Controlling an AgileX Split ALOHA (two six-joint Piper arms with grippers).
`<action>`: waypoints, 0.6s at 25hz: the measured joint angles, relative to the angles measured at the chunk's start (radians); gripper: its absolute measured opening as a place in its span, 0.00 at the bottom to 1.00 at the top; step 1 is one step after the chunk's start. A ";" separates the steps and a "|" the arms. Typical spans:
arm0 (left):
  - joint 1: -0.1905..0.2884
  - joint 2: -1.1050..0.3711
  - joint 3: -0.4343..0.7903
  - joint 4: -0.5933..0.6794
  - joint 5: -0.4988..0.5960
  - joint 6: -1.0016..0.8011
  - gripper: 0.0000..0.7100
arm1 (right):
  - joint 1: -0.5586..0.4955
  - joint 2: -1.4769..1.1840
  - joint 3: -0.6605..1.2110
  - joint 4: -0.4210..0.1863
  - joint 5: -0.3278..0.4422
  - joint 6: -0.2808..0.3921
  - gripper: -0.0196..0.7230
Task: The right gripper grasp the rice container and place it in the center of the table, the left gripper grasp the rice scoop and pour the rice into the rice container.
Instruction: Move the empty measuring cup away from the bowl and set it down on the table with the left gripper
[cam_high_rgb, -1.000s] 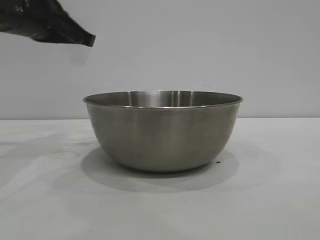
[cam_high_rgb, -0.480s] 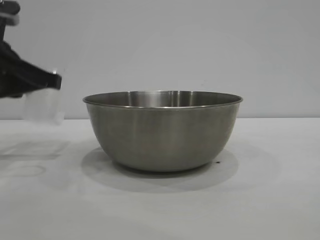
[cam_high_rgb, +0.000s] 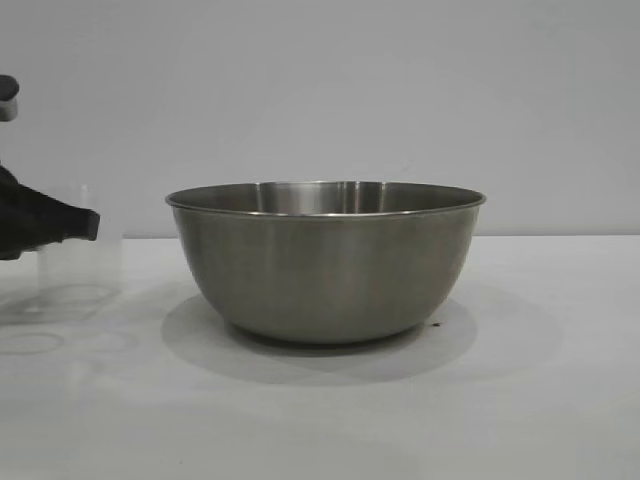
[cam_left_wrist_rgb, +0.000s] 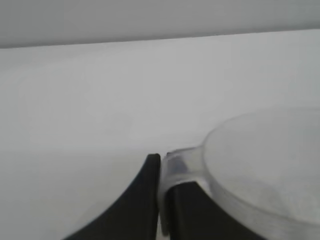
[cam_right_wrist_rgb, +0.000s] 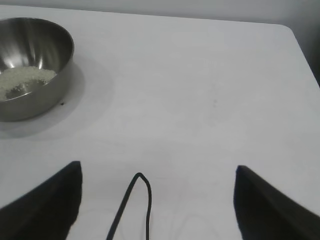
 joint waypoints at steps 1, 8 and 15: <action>0.000 0.004 0.000 0.007 0.000 -0.002 0.00 | 0.000 0.000 0.000 0.000 0.000 0.000 0.79; 0.000 0.006 0.000 0.028 0.000 -0.004 0.15 | 0.000 0.000 0.000 0.000 0.000 0.000 0.79; 0.000 0.000 0.061 0.028 -0.001 -0.005 0.39 | 0.000 0.000 0.000 0.000 0.000 0.000 0.79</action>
